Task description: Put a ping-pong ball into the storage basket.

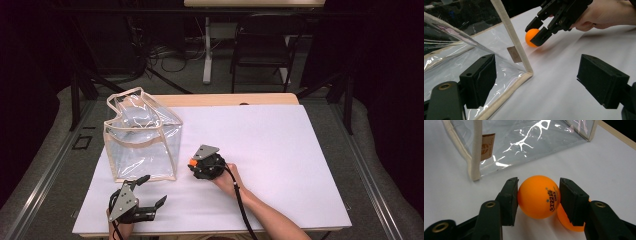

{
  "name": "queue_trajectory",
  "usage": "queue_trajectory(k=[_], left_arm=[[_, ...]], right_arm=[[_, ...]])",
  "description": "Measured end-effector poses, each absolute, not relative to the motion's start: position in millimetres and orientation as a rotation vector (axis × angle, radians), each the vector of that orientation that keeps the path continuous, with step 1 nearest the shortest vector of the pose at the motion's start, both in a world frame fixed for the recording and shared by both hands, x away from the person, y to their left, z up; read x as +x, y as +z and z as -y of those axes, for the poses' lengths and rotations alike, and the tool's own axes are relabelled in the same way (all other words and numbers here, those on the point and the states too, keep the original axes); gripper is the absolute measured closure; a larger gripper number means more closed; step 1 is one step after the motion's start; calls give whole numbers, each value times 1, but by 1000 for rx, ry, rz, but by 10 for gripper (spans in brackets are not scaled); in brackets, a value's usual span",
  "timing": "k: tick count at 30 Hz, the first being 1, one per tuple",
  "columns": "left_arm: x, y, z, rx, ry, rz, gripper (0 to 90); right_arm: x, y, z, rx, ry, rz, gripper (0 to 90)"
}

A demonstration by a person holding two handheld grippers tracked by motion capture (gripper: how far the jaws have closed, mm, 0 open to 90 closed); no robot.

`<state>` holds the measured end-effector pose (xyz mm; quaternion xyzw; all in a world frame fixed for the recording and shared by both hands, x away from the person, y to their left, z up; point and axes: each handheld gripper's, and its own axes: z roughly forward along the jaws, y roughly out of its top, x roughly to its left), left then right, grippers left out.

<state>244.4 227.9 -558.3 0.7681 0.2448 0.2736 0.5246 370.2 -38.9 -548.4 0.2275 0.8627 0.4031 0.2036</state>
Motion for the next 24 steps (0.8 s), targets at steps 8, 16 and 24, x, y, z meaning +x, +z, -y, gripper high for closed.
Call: queue_trajectory(k=[8, 16, 24], left_arm=[[244, -558, -228, 1836, 655, -585, 157], [245, -558, -228, 1840, 655, -584, 157], [245, -558, -228, 1840, 653, -584, 157]], right_arm=[[370, -547, 42, 634, 1145, -2396, 506], [370, -545, 45, 628, 1165, -2386, 506], [370, -542, 46, 625, 1181, -2380, 507]])
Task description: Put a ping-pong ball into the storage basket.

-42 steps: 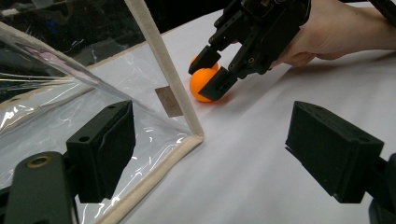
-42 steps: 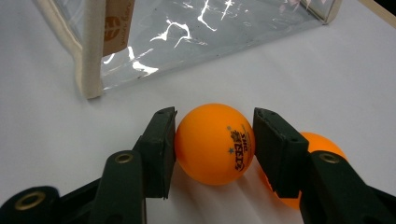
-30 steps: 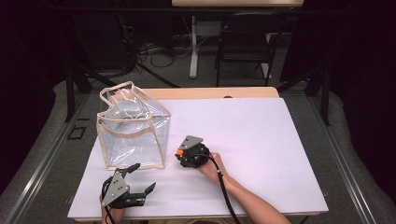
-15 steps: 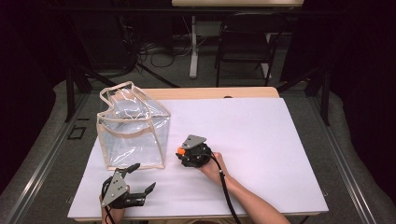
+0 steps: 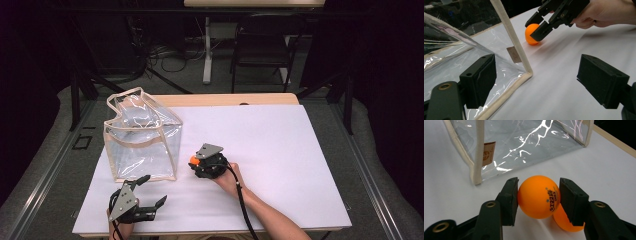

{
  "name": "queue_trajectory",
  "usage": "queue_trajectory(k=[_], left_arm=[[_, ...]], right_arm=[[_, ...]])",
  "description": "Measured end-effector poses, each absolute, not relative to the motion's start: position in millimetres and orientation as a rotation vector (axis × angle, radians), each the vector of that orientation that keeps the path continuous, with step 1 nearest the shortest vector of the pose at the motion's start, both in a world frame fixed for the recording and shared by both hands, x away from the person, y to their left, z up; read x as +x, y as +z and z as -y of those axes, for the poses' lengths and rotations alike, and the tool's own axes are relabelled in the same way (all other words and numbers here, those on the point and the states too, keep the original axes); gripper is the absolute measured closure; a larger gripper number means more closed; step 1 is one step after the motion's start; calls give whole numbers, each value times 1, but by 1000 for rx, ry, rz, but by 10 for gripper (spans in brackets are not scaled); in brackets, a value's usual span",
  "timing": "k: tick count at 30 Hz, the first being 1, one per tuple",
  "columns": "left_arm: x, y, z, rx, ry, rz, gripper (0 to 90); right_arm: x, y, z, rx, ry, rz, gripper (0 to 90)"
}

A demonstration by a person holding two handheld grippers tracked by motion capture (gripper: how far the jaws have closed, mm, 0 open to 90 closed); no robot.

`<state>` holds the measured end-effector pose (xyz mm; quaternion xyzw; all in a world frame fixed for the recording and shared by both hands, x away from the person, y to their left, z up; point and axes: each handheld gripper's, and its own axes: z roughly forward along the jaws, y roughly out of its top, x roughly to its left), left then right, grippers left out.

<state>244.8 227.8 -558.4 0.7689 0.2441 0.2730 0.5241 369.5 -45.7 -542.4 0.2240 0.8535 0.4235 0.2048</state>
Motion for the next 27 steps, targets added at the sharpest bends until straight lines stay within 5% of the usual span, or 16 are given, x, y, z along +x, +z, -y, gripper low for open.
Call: queue_trajectory(k=[27], left_arm=[[245, -558, -228, 1837, 655, -586, 157]], right_arm=[[373, -527, 52, 631, 1228, -2365, 508]])
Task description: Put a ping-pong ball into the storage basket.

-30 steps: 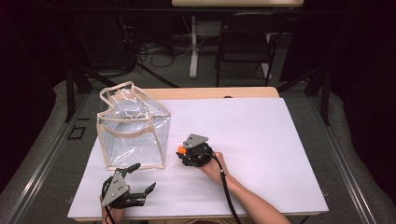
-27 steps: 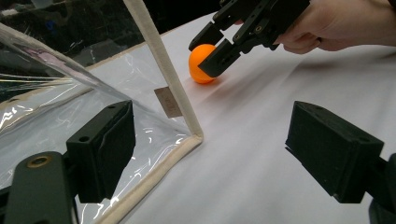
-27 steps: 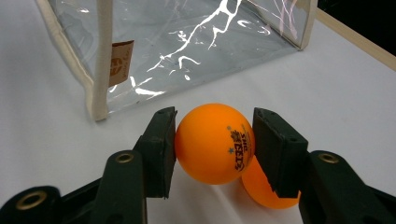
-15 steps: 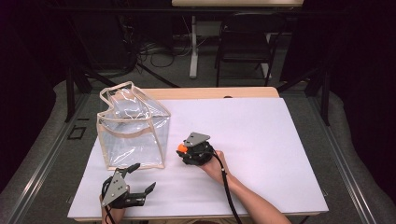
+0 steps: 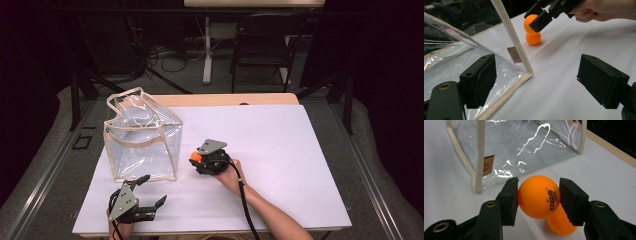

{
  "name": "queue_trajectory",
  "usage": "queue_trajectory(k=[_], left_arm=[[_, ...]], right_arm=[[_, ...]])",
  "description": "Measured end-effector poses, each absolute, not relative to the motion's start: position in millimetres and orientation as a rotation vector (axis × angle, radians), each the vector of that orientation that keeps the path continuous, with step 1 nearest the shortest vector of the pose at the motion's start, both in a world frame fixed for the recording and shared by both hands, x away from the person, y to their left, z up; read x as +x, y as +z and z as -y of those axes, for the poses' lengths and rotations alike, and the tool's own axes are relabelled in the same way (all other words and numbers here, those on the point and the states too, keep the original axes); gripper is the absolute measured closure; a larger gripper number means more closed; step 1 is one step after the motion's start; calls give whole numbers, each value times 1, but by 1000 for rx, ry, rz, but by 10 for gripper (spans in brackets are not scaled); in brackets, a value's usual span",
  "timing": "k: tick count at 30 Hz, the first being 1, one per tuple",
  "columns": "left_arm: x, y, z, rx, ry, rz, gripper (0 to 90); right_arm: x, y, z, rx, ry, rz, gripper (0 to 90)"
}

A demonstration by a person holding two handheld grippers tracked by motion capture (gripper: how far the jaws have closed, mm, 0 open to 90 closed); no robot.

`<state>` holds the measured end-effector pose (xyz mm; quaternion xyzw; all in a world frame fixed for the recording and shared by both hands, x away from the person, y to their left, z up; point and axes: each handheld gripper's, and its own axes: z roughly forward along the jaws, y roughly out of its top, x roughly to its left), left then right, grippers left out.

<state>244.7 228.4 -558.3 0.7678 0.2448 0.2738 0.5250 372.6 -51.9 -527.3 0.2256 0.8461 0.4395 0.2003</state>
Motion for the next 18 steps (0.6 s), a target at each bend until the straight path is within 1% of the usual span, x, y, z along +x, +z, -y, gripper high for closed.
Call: queue_trajectory(k=[18], left_arm=[[245, -558, -229, 1835, 657, -586, 157]], right_arm=[[374, -511, 52, 611, 1256, -2338, 508]])
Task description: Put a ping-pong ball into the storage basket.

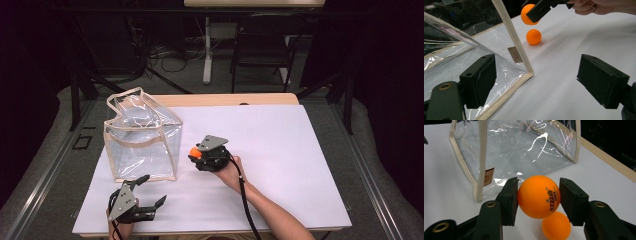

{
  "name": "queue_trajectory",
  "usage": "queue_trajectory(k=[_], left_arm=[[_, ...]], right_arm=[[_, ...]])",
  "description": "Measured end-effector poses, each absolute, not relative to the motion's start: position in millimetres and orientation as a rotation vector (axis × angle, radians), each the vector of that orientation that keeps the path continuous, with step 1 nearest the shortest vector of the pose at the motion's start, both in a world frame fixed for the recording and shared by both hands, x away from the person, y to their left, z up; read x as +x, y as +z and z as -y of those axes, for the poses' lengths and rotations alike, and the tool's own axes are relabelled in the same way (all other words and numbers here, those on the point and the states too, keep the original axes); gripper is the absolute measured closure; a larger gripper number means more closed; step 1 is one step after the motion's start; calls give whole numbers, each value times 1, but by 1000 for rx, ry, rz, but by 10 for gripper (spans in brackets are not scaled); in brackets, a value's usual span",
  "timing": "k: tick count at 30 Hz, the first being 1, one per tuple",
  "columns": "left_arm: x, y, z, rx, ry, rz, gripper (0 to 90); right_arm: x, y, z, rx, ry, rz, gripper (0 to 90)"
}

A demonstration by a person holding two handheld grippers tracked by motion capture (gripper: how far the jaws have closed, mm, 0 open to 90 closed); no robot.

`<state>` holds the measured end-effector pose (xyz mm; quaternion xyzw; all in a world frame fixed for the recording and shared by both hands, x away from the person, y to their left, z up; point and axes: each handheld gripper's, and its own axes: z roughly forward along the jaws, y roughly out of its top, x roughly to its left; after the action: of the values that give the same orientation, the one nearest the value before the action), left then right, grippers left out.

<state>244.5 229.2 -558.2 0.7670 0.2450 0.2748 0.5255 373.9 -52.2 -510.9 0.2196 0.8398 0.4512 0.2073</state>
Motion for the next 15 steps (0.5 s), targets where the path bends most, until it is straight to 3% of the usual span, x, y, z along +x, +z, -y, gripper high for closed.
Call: queue_trajectory(k=[15], left_arm=[[245, -558, -229, 1828, 653, -592, 157]], right_arm=[[375, -500, 54, 607, 1278, -2323, 507]])
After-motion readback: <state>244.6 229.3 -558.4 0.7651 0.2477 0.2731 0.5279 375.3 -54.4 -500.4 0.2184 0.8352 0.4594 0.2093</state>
